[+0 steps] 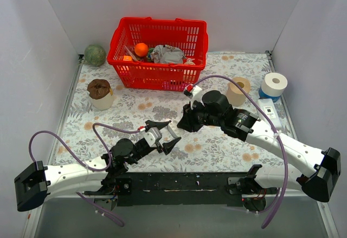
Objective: Insert the wireless bluetooth earbuds into the charging case
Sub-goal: Open the charging case.
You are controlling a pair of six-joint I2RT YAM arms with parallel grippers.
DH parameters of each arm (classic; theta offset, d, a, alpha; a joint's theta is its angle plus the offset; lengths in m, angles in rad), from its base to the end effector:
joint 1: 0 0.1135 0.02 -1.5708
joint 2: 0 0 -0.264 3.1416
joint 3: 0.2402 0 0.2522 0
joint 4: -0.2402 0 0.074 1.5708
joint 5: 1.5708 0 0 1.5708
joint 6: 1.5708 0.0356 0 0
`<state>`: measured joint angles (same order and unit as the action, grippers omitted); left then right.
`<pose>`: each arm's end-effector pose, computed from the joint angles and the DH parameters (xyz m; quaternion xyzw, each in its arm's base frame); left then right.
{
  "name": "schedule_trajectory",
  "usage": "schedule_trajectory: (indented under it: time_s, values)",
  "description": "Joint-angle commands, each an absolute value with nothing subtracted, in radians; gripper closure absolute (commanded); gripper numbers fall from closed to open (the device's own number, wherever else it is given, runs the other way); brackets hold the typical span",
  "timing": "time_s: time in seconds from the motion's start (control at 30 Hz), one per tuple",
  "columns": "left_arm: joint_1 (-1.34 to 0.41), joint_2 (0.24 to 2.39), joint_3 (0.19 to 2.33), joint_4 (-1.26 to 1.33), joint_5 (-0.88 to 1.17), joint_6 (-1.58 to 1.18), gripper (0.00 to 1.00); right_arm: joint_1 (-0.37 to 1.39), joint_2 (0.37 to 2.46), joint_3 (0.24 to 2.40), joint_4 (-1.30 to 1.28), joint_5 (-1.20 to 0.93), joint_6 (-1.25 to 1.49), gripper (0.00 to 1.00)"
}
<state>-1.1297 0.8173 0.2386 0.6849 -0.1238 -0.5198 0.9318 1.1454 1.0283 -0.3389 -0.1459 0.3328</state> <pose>0.0834 -0.1663 0.2339 0.1565 0.6503 -0.5170 0.5341 0.1506 0.2113 0.3368 -0.2865 0.7973 0.3617 0.3890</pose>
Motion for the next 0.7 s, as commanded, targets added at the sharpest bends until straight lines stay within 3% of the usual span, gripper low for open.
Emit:
schedule_trajectory:
  time_s: [0.0, 0.1, 0.2, 0.27, 0.33, 0.37, 0.4, 0.43, 0.67]
  values:
    - [-1.135, 0.818, 0.273, 0.732, -0.14, -0.532, 1.0, 0.931, 1.143, 1.032, -0.336, -0.137, 0.308, 0.8]
    - [-1.135, 0.825, 0.275, 0.739, -0.146, -0.541, 0.97, 0.931, 1.141, 1.037, -0.344, -0.132, 0.304, 0.99]
    - [-1.135, 0.834, 0.282, 0.724, -0.169, -0.563, 0.83, 0.931, 1.137, 1.046, -0.354, -0.124, 0.292, 0.99]
    - [-1.134, 0.841, 0.296, 0.709, -0.199, -0.581, 0.68, 0.933, 1.132, 1.058, -0.367, -0.114, 0.279, 0.99]
    - [-1.134, 0.851, 0.316, 0.67, -0.238, -0.61, 0.52, 0.933, 1.131, 1.077, -0.38, -0.098, 0.25, 0.99]
    - [-1.135, 0.856, 0.322, 0.66, -0.283, -0.639, 0.34, 0.933, 1.126, 1.086, -0.4, -0.074, 0.238, 0.99]
    - [-1.135, 0.859, 0.324, 0.644, -0.302, -0.653, 0.26, 0.933, 1.124, 1.113, -0.411, -0.06, 0.224, 0.99]
    - [-1.135, 0.861, 0.327, 0.638, -0.323, -0.667, 0.02, 0.933, 1.121, 1.126, -0.42, -0.046, 0.194, 0.99]
    - [-1.135, 0.809, 0.345, 0.577, -0.46, -0.748, 0.02, 0.933, 1.094, 1.227, -0.483, 0.024, 0.065, 0.99]
